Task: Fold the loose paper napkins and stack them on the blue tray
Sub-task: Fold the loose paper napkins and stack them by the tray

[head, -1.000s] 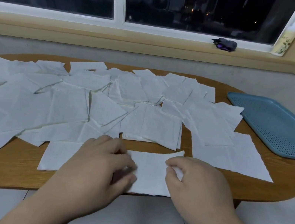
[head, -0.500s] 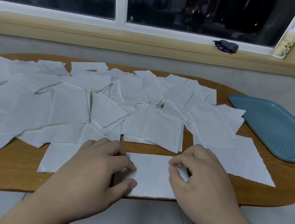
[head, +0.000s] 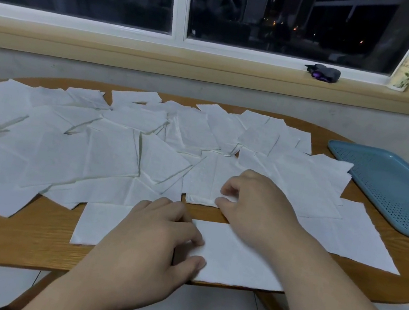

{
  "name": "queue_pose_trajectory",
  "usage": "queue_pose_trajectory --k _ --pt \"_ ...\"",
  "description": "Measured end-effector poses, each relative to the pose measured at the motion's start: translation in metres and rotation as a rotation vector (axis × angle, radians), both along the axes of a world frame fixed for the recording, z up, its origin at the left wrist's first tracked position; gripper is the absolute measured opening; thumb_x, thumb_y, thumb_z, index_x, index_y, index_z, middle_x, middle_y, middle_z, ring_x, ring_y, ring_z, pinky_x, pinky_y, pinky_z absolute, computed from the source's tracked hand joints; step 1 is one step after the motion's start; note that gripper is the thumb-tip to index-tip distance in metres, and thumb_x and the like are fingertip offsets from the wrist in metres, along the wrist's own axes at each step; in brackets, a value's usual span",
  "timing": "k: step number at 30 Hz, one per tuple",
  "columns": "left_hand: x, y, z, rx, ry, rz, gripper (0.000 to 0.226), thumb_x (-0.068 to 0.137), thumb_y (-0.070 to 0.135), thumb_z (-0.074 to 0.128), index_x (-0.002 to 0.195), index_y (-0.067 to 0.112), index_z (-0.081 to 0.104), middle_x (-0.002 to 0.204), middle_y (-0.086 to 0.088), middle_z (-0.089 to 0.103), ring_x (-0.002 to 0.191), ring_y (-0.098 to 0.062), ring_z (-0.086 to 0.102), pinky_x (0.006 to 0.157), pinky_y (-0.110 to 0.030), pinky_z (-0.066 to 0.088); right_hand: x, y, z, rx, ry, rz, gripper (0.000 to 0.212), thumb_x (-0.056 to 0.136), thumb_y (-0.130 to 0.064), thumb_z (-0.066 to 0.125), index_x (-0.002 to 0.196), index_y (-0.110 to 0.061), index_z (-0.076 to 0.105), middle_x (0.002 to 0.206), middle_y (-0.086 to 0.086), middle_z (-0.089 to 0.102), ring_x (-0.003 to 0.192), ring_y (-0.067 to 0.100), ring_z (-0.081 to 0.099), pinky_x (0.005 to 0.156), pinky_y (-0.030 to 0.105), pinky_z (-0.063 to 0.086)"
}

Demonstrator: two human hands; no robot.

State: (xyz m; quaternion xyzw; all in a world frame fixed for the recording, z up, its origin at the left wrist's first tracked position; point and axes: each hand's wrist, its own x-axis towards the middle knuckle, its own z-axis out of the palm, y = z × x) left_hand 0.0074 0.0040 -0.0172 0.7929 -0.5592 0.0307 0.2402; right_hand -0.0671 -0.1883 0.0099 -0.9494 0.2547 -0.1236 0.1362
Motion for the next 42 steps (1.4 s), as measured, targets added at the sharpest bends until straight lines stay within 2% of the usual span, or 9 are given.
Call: queue_pose_trajectory --k 4,15,20,26,31,34,37,40,42 --pt "0.001 0.000 0.001 -0.001 0.006 -0.004 0.041 0.079 0.066 0.046 0.102 0.041 0.068 0.094 0.025 0.049 0.097 -0.001 0.045 0.090 -0.022 0.036 -0.001 -0.003 0.000 0.020 -0.046 -0.029 0.016 0.094 -0.033 0.055 0.085 -0.030 0.068 0.095 -0.011 0.057 0.093 0.012 0.055 0.081 0.038 0.051" --pt "0.000 0.000 0.001 -0.007 0.034 0.008 0.042 0.080 0.068 0.042 0.102 0.043 0.067 0.095 0.026 0.049 0.100 0.001 0.044 0.092 -0.020 0.035 -0.009 -0.002 0.006 -0.015 -0.148 -0.020 0.015 0.100 -0.031 0.051 0.091 -0.029 0.062 0.096 -0.012 0.056 0.088 0.010 0.053 0.077 0.034 0.050" --pt "0.001 -0.001 0.002 -0.060 0.023 0.052 0.032 0.083 0.061 0.047 0.096 0.040 0.068 0.094 0.025 0.050 0.097 -0.001 0.047 0.087 -0.026 0.042 -0.029 0.006 0.009 -0.030 -0.163 0.016 0.015 0.099 -0.032 0.052 0.092 -0.029 0.064 0.096 -0.013 0.056 0.091 0.007 0.050 0.078 0.030 0.047" --pt "-0.001 -0.006 0.001 -0.149 -0.034 0.167 0.033 0.080 0.054 0.050 0.106 0.038 0.061 0.102 0.021 0.048 0.100 -0.006 0.045 0.084 -0.029 0.045 -0.044 0.012 0.005 0.004 -0.160 0.008 0.013 0.099 -0.033 0.053 0.092 -0.030 0.063 0.096 -0.014 0.055 0.093 0.006 0.047 0.079 0.027 0.045" --pt "-0.004 -0.022 -0.001 -0.156 -0.083 0.262 0.050 0.074 0.054 0.055 0.117 0.030 0.057 0.111 0.008 0.053 0.106 -0.018 0.048 0.085 -0.035 0.048 -0.048 0.017 0.006 0.012 -0.192 0.007 0.013 0.097 -0.036 0.054 0.090 -0.030 0.063 0.094 -0.015 0.054 0.092 0.005 0.047 0.077 0.026 0.045" --pt "-0.006 -0.036 -0.001 -0.129 -0.153 0.306 0.041 0.068 0.051 0.058 0.104 0.031 0.064 0.103 0.004 0.058 0.099 -0.023 0.053 0.075 -0.038 0.049 -0.051 0.023 0.010 0.007 -0.190 0.022 0.012 0.097 -0.037 0.053 0.090 -0.033 0.061 0.094 -0.018 0.053 0.093 0.004 0.047 0.074 0.021 0.044" --pt "-0.004 -0.046 -0.002 -0.152 -0.212 0.311 0.023 0.065 0.036 0.066 0.086 0.029 0.069 0.091 0.004 0.060 0.086 -0.026 0.056 0.067 -0.034 0.041 -0.057 0.027 0.013 0.003 -0.180 0.033 0.010 0.097 -0.037 0.054 0.089 -0.033 0.060 0.094 -0.018 0.052 0.093 0.004 0.047 0.071 0.013 0.039" --pt "-0.003 -0.049 0.001 -0.204 -0.266 0.278 0.014 0.068 0.026 0.064 0.080 0.029 0.071 0.081 0.007 0.060 0.075 -0.025 0.057 0.063 -0.032 0.036 -0.066 0.030 0.013 0.013 -0.193 0.035 0.005 0.092 -0.041 0.058 0.093 -0.038 0.054 0.096 -0.024 0.048 0.099 0.000 0.041 0.079 0.009 0.036" --pt "-0.003 -0.047 0.005 -0.230 -0.300 0.240 0.012 0.071 0.026 0.064 0.080 0.030 0.071 0.079 0.010 0.060 0.073 -0.023 0.058 0.063 -0.031 0.036 -0.076 0.031 0.009 0.030 -0.151 0.019 0.032 0.086 -0.050 0.062 0.114 -0.044 0.047 0.112 -0.031 0.038 0.113 -0.005 0.032 0.094 0.010 0.031"
